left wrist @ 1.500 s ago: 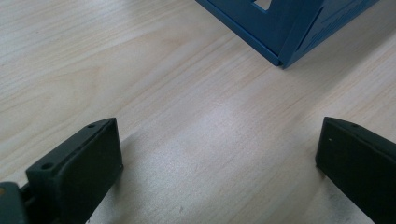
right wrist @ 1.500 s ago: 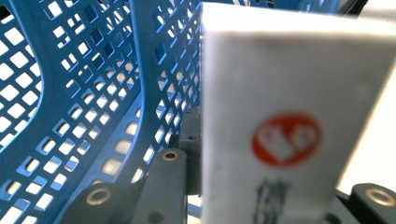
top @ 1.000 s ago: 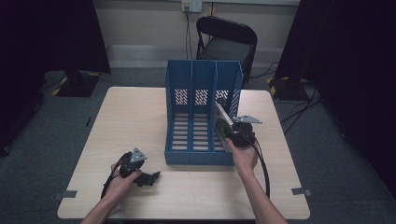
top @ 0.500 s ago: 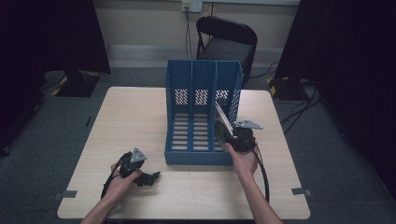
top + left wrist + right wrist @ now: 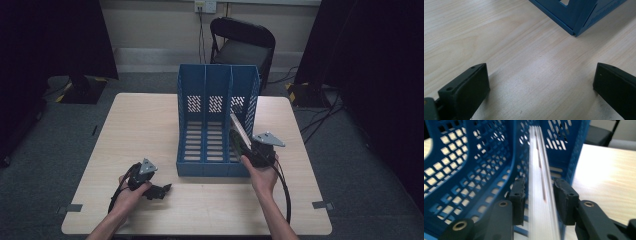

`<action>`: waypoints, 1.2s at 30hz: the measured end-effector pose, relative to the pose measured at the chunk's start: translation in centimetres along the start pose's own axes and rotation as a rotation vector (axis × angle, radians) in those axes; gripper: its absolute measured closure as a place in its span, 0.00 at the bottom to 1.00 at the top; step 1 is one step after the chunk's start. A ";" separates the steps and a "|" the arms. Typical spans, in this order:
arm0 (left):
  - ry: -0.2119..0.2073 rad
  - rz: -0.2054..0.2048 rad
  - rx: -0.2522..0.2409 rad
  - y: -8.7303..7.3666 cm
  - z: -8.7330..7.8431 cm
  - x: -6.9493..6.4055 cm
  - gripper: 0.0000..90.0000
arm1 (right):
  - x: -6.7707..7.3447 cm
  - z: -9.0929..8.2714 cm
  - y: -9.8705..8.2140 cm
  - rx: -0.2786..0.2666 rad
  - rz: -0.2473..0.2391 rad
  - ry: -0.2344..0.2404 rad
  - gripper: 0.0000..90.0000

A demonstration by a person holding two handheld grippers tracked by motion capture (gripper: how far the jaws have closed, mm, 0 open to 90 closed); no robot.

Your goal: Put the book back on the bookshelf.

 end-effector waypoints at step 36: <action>0.000 -0.001 0.000 0.0 0.0 0.0 0.00 | 0.2 2.2 -0.8 0.031 0.008 -0.094 0.85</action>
Point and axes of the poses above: each handheld gripper's, and its own axes: z roughly forward along the jaws, y roughly out of its top, x roughly to its left, the point moved 8 cm from there along z, roughly forward along the jaws, and after that the axes turned 1 degree about -z, right-handed, at the moved point
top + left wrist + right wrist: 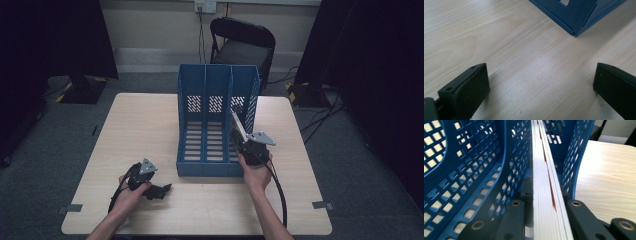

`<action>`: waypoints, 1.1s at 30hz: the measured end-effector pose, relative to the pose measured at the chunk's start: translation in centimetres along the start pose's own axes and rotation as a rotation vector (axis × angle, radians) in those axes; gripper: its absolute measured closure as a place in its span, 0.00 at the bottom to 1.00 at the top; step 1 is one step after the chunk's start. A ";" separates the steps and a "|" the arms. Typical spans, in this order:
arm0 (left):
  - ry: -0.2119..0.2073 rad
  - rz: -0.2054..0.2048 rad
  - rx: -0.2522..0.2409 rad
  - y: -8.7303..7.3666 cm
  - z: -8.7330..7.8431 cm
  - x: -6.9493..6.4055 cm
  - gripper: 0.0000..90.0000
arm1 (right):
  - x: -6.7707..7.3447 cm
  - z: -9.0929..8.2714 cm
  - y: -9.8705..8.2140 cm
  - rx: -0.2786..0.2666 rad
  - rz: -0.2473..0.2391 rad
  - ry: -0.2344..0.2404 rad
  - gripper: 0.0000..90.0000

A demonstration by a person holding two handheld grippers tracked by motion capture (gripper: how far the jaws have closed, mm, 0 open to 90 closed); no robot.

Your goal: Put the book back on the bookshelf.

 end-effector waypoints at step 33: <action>0.002 0.002 0.002 0.0 0.0 0.0 0.00 | -1.3 -0.3 1.2 -0.004 0.082 -0.053 0.78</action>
Point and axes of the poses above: each handheld gripper's, and its own axes: z roughly forward along the jaws, y roughly out of its top, x roughly to its left, the point moved 8 cm from there along z, roughly forward along the jaws, and after that the axes turned 1 degree about -z, right-handed, at the moved point
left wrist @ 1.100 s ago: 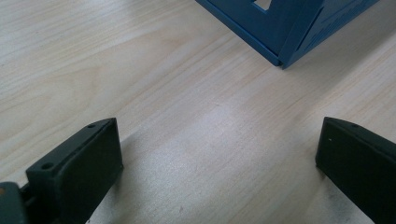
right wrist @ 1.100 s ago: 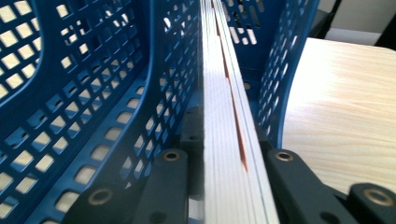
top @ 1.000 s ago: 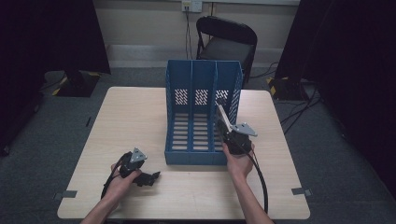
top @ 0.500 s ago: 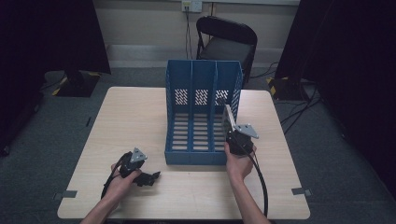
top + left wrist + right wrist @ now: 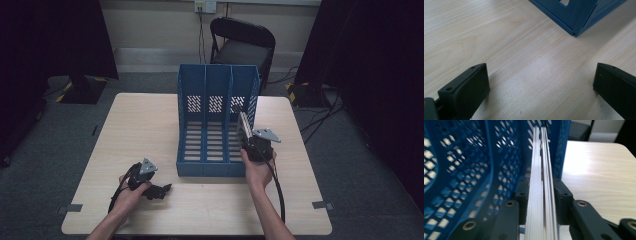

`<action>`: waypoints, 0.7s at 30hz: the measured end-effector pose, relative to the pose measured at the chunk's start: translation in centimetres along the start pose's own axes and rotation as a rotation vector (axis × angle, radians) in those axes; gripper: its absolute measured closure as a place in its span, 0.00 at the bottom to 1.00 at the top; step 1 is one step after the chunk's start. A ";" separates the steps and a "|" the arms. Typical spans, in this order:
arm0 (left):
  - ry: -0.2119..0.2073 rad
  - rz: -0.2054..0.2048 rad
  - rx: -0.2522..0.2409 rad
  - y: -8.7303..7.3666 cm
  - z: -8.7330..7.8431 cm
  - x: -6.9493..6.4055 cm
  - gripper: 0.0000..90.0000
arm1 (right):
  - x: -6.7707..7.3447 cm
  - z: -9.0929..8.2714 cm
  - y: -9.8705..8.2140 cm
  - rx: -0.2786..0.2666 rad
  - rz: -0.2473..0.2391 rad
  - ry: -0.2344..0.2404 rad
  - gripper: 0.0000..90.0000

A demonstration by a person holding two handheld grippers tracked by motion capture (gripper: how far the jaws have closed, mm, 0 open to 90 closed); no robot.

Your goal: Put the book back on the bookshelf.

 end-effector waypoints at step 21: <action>-0.001 0.002 0.000 0.0 0.0 -0.1 0.00 | -0.3 0.2 0.1 -0.042 0.040 -0.188 0.84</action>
Point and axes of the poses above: each handheld gripper's, and its own axes: z roughly forward along the jaws, y roughly out of its top, x roughly to its left, the point moved 8 cm from there along z, roughly forward along the jaws, and after that the axes turned 1 degree about -z, right-handed, at the moved point
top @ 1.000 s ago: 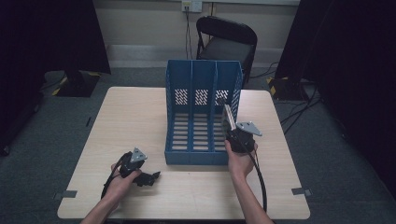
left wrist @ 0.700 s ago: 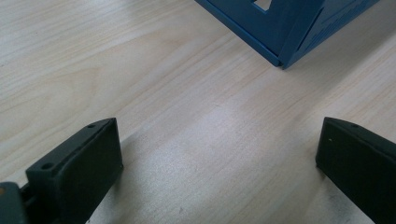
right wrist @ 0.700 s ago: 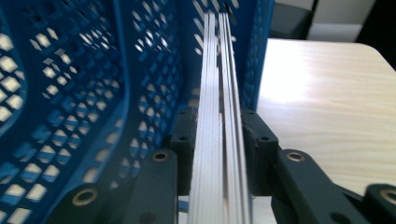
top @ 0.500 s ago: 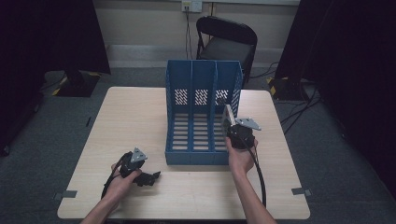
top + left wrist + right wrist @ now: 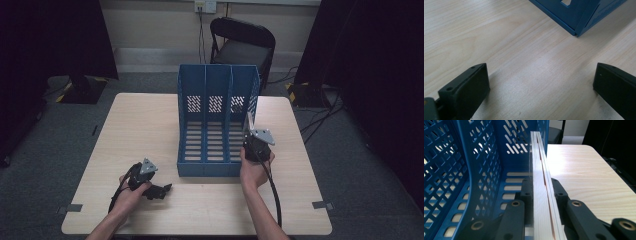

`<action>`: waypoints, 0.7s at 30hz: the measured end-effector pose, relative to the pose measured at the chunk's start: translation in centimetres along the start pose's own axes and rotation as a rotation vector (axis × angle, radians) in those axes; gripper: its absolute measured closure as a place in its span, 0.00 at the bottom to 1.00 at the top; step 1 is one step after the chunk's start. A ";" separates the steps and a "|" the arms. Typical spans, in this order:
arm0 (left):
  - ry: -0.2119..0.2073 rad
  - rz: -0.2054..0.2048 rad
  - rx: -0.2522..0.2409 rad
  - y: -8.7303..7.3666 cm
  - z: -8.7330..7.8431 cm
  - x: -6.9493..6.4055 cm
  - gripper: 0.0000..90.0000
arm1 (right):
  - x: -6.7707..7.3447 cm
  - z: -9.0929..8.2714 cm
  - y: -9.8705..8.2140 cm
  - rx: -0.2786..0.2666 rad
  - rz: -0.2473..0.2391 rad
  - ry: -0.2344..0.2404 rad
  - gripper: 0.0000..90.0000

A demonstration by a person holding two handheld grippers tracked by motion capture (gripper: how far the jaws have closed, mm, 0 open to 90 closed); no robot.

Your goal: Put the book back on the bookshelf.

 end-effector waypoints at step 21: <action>0.000 0.000 0.000 0.0 0.0 0.0 0.00 | 0.0 0.2 0.4 0.032 -0.008 0.069 0.67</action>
Point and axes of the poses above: each handheld gripper's, and its own axes: z roughly forward along the jaws, y roughly out of its top, x roughly to its left, the point moved 8 cm from there along z, roughly forward along the jaws, and after that the axes turned 1 degree about -z, right-handed, at the moved point
